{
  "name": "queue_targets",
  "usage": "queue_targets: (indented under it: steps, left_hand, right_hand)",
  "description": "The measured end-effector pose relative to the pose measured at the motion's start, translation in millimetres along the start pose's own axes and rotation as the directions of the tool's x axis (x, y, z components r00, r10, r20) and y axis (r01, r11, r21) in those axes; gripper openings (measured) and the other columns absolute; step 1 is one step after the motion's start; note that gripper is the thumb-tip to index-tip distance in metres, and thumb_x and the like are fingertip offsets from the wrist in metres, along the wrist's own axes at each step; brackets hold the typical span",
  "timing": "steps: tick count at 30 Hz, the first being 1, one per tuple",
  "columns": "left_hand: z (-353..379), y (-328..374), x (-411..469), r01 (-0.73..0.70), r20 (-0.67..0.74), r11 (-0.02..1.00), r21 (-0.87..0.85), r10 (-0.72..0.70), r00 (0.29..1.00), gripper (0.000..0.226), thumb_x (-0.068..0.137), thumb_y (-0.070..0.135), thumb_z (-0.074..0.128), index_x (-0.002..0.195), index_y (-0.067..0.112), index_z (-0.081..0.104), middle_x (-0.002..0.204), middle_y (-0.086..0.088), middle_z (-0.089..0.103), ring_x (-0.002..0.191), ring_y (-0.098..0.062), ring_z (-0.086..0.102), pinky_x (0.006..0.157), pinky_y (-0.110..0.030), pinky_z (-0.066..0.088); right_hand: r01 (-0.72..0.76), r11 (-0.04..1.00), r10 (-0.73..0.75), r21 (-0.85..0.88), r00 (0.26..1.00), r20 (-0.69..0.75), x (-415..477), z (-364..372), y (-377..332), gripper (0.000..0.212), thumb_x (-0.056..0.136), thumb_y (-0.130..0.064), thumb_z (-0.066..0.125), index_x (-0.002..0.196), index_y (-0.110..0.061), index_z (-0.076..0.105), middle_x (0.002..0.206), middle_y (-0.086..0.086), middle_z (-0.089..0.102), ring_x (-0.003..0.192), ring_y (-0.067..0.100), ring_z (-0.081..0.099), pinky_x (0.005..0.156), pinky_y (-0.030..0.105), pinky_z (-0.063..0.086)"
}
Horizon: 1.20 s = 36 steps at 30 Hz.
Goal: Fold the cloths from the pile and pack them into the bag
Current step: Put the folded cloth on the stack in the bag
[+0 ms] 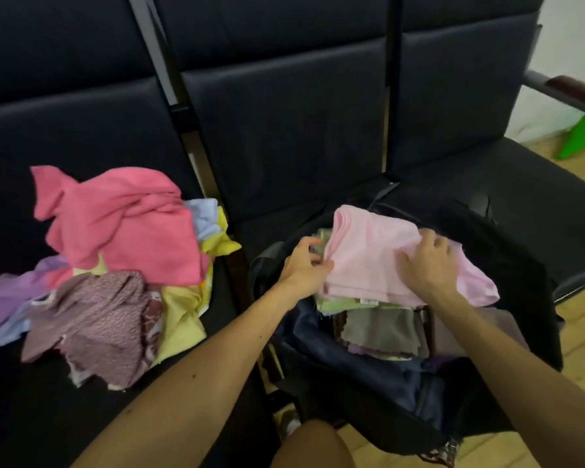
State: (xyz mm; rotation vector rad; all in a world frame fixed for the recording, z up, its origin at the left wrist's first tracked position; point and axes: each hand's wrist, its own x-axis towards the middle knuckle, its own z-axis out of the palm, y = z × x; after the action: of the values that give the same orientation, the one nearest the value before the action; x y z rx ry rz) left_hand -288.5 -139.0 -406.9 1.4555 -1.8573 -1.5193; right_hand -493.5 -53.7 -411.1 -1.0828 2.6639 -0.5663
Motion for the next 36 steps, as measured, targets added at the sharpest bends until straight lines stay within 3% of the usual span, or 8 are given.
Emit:
queue_targets:
  steps: [3, 8, 14, 19, 23, 28, 32, 36]
  left_hand:
    - [-46.9, -9.3, -36.4, -0.095, -0.107, 0.991, -0.094, 0.085, 0.991, 0.028, 0.091, 0.026, 0.069, 0.114, 0.035, 0.054, 0.096, 0.005, 0.068, 0.091, -0.015, 0.068, 0.079, -0.033, 0.057]
    - [-140.7, -87.3, -118.7, -0.088, -0.431, 0.98, -0.18, 0.002, 0.902, 0.013, 0.091, 0.011, 0.069, 0.083, 0.02, 0.063, 0.072, -0.003, 0.065, 0.055, -0.006, 0.061, 0.051, -0.018, 0.043]
    - [-202.5, -189.1, -168.5, 0.245, -0.606, 0.965, -0.095, -0.251, 0.755, 0.005, 0.087, 0.011, 0.072, 0.087, 0.015, 0.071, 0.078, 0.009, 0.07, 0.072, 0.0, 0.064, 0.071, -0.026, 0.053]
    - [-222.2, -223.6, -167.9, 0.447, -0.535, 0.862, 0.24, -0.266, 0.802, 0.029, 0.082, 0.007, 0.063, 0.1, 0.031, 0.068, 0.105, 0.001, 0.07, 0.097, -0.023, 0.065, 0.083, -0.038, 0.056]
    - [-227.5, -238.9, -164.5, 0.385, -0.446, 0.824, 0.416, -0.184, 0.876, 0.025, 0.088, 0.011, 0.057, 0.107, 0.027, 0.062, 0.111, 0.001, 0.066, 0.103, -0.024, 0.063, 0.075, -0.034, 0.049]
    - [-228.9, -243.7, -162.9, 0.37, -0.475, 0.816, 0.444, -0.136, 0.87, 0.013, 0.092, 0.019, 0.062, 0.101, 0.025, 0.069, 0.108, 0.0, 0.067, 0.097, -0.022, 0.064, 0.072, -0.034, 0.05]
    - [-233.4, -240.4, -168.2, 0.342, -0.518, 0.852, 0.395, -0.101, 0.85, 0.014, 0.093, 0.018, 0.059, 0.09, 0.019, 0.073, 0.1, -0.001, 0.068, 0.091, -0.019, 0.062, 0.068, -0.032, 0.047]
    - [-231.7, -242.4, -177.2, 0.169, -0.511, 0.927, 0.334, 0.028, 0.859, 0.015, 0.099, 0.022, 0.055, 0.094, 0.018, 0.068, 0.109, 0.005, 0.054, 0.105, -0.014, 0.045, 0.086, -0.031, 0.043]
  right_hand:
    - [0.299, 0.953, -0.304, -0.057, 0.93, -0.205, -44.4, -2.3, -30.4, 0.04, 0.09, -0.018, 0.064, 0.127, -0.007, 0.054, 0.12, 0.022, 0.056, 0.109, 0.043, 0.048, 0.088, 0.051, 0.041]
    - [0.595, 0.737, -0.616, 0.321, 0.786, -0.042, -152.1, 51.3, -115.1, 0.028, 0.085, -0.01, 0.07, 0.112, -0.013, 0.064, 0.094, 0.005, 0.063, 0.09, 0.027, 0.06, 0.082, 0.037, 0.046]
    - [0.477, 0.737, -0.651, 0.478, 0.691, 0.314, -234.2, 138.1, -205.7, 0.019, 0.091, -0.017, 0.066, 0.109, -0.02, 0.065, 0.09, -0.007, 0.063, 0.082, 0.015, 0.064, 0.078, 0.034, 0.051]
    - [0.47, 0.762, -0.646, 0.446, 0.606, 0.465, -269.8, 190.4, -237.2, 0.017, 0.088, -0.016, 0.066, 0.103, -0.023, 0.065, 0.097, -0.007, 0.066, 0.091, 0.016, 0.064, 0.079, 0.034, 0.051]
    - [0.582, 0.732, -0.678, 0.355, 0.567, 0.468, -283.9, 225.0, -245.0, 0.038, 0.078, -0.02, 0.077, 0.112, -0.02, 0.06, 0.112, 0.001, 0.063, 0.101, 0.023, 0.061, 0.078, 0.039, 0.051]
    - [0.607, 0.742, -0.667, 0.283, 0.629, 0.399, -282.0, 239.6, -263.2, 0.007, 0.09, -0.019, 0.063, 0.095, -0.017, 0.067, 0.097, 0.006, 0.066, 0.092, 0.026, 0.062, 0.069, 0.036, 0.044]
    - [0.529, 0.776, -0.63, 0.343, 0.636, 0.446, -278.2, 237.9, -269.8, 0.007, 0.091, -0.018, 0.061, 0.088, -0.016, 0.067, 0.093, 0.003, 0.068, 0.088, 0.022, 0.061, 0.072, 0.035, 0.048]
    - [0.364, 0.768, -0.606, 0.527, 0.682, 0.41, -283.9, 216.3, -269.2, 0.006, 0.093, -0.019, 0.062, 0.088, -0.017, 0.064, 0.089, -0.002, 0.067, 0.084, 0.014, 0.061, 0.075, 0.029, 0.049]
